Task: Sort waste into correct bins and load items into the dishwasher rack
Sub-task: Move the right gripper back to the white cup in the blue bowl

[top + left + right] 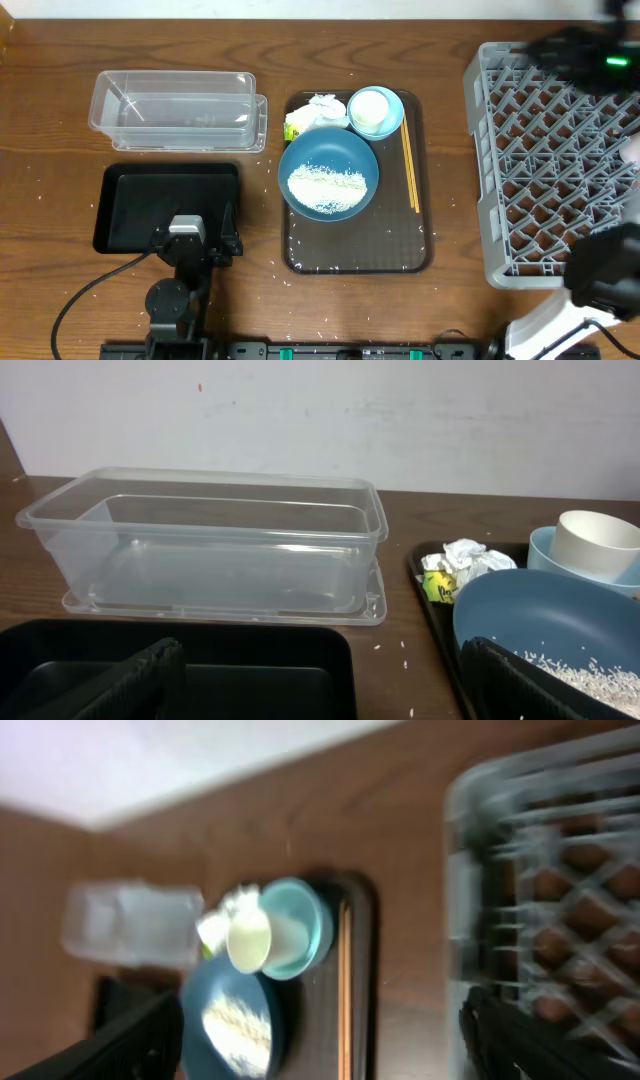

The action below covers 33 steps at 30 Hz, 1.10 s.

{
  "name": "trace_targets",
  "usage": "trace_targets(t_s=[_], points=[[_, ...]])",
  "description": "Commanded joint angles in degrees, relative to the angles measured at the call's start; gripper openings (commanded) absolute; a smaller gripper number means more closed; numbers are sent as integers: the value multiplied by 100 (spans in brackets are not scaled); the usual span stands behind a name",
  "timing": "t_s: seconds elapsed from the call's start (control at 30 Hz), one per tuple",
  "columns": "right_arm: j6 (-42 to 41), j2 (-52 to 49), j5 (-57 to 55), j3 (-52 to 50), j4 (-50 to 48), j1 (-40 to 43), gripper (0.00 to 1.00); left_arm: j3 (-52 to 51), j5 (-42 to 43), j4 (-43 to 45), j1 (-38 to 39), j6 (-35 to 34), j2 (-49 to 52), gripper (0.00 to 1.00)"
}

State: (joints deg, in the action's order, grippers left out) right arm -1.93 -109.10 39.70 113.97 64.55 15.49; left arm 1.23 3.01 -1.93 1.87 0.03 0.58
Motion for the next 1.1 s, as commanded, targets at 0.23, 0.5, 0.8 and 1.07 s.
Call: trace_targets(t_s=[0.23,0.5,0.8,1.07], points=[[-422,-656,-3661,22,-640,-3134,99,-101,-63,-201,-35,35,-24,91],[-529,-1394,-4509,22,-1591,-4308,71,-101,-63,-201,-35,35,-24,90],[-732,-1923,-5493,22,-1429,-4782,62,-101,-63,-201,-35,35,-24,91],[-1134,-2253,-5429,22,-1117,-4747,57,-101,-63,-201,-35,35,-24,91]])
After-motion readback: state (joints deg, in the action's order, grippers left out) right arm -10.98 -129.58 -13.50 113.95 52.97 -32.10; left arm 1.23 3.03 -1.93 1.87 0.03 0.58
